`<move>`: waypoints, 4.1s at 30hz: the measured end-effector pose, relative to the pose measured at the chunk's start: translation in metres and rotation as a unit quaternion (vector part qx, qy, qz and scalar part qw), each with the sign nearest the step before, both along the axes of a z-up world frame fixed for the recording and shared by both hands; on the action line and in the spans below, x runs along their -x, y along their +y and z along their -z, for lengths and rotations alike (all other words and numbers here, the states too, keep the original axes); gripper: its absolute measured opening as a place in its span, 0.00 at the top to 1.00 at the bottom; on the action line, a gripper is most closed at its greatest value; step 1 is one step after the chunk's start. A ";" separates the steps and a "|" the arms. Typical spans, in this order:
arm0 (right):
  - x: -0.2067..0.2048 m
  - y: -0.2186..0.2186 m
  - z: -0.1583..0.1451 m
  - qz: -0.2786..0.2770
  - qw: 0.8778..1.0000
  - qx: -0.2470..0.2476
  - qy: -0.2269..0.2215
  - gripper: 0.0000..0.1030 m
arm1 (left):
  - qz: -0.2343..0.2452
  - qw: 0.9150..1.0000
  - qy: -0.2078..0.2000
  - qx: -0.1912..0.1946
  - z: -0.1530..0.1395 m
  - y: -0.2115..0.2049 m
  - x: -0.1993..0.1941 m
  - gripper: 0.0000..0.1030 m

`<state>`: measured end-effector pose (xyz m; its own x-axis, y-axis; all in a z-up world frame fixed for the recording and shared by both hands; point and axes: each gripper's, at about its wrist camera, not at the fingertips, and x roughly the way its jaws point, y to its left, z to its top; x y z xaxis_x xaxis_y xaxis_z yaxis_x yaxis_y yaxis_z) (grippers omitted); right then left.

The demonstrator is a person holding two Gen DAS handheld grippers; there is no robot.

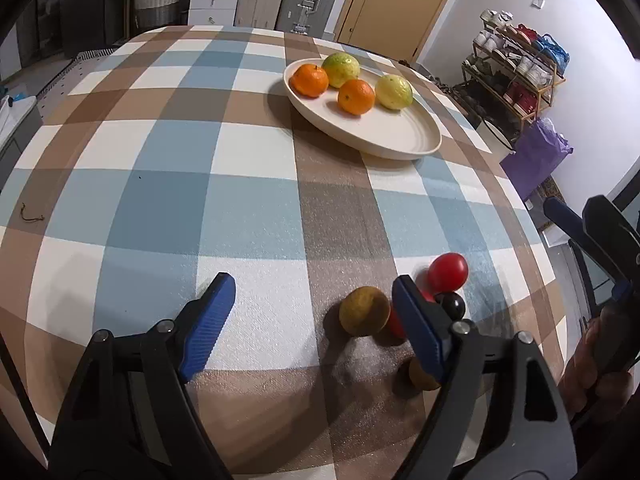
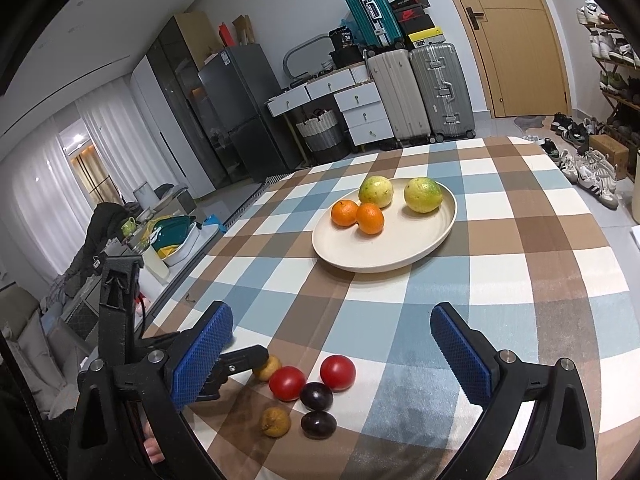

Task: Organize fruits
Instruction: 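Withdraw the right tool from the plate back toward the remaining fruits, then close the left tool on the brown kiwi while the right tool grasps the red tomato, then carry the kiwi in the left tool onto the plate while the right tool carries the tomato there, release both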

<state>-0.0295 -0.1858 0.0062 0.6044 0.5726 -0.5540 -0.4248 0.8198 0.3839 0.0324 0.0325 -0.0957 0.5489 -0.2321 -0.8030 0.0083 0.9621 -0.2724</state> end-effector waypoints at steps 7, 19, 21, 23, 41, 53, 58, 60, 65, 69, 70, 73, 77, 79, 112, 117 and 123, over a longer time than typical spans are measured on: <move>-0.001 0.001 0.003 0.001 1.000 -0.001 0.004 0.02 | 0.017 1.000 0.004 0.018 0.005 -0.004 0.000 0.41; 0.003 0.001 0.005 -0.001 1.000 -0.003 0.011 0.02 | 0.059 0.997 0.001 0.040 0.005 -0.016 0.005 0.76; 0.004 0.001 0.005 -0.001 1.000 -0.001 0.010 0.02 | 0.059 0.998 0.000 0.033 0.004 -0.017 0.005 0.76; 0.005 0.001 0.005 -0.001 1.000 -0.002 0.011 0.02 | 0.059 0.998 -0.001 0.029 0.004 -0.018 0.007 0.76; 0.003 0.007 0.024 -0.001 0.999 0.018 0.047 0.02 | 0.048 0.998 -0.007 0.027 0.000 -0.005 0.016 0.76; 0.000 0.016 0.045 -0.008 0.997 0.034 0.076 0.02 | 0.042 0.999 -0.004 0.028 0.005 0.001 0.022 0.76; -0.001 0.021 0.050 -0.015 0.996 0.035 0.083 0.03 | 0.041 0.999 -0.006 0.030 0.005 0.003 0.023 0.76; -0.001 0.023 0.051 -0.019 0.996 0.033 0.087 0.03 | 0.041 0.999 -0.006 0.030 0.005 0.004 0.023 0.76; -0.004 0.029 0.055 -0.026 0.994 0.036 0.097 0.19 | 0.040 0.999 -0.007 0.032 0.005 0.005 0.024 0.76; -0.006 0.034 0.060 -0.033 0.993 0.035 0.109 0.33 | 0.038 0.999 -0.009 0.034 0.004 0.008 0.024 0.76; -0.006 0.036 0.061 -0.038 0.992 0.039 0.111 0.39 | 0.038 0.999 -0.009 0.034 0.004 0.008 0.024 0.76; -0.005 0.041 0.063 -0.047 0.991 0.048 0.114 0.56 | 0.039 0.999 -0.010 0.036 0.003 0.008 0.024 0.76; -0.007 0.037 0.064 -0.036 0.991 0.043 0.119 0.71 | 0.039 0.999 -0.011 0.035 0.003 0.008 0.024 0.76; -0.007 0.036 0.063 -0.035 0.992 0.044 0.115 0.72 | 0.039 0.999 -0.009 0.036 0.003 0.008 0.024 0.76; -0.020 0.046 0.059 -0.053 0.992 0.064 0.098 0.59 | 0.038 0.999 -0.011 0.028 -0.006 0.007 0.011 0.76; -0.026 0.046 0.069 -0.055 0.990 0.062 0.113 0.60 | 0.035 0.999 -0.012 0.030 -0.009 0.011 0.008 0.76; -0.027 0.043 0.066 -0.055 0.992 0.053 0.102 0.72 | 0.037 0.999 -0.013 0.031 -0.013 0.010 0.000 0.76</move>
<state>-0.0024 -0.1432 -0.0594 0.4108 0.5613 -0.7184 -0.4372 0.8128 0.3850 0.0323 0.0420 -0.0827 0.5492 -0.3219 -0.7712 0.0875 0.9399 -0.3300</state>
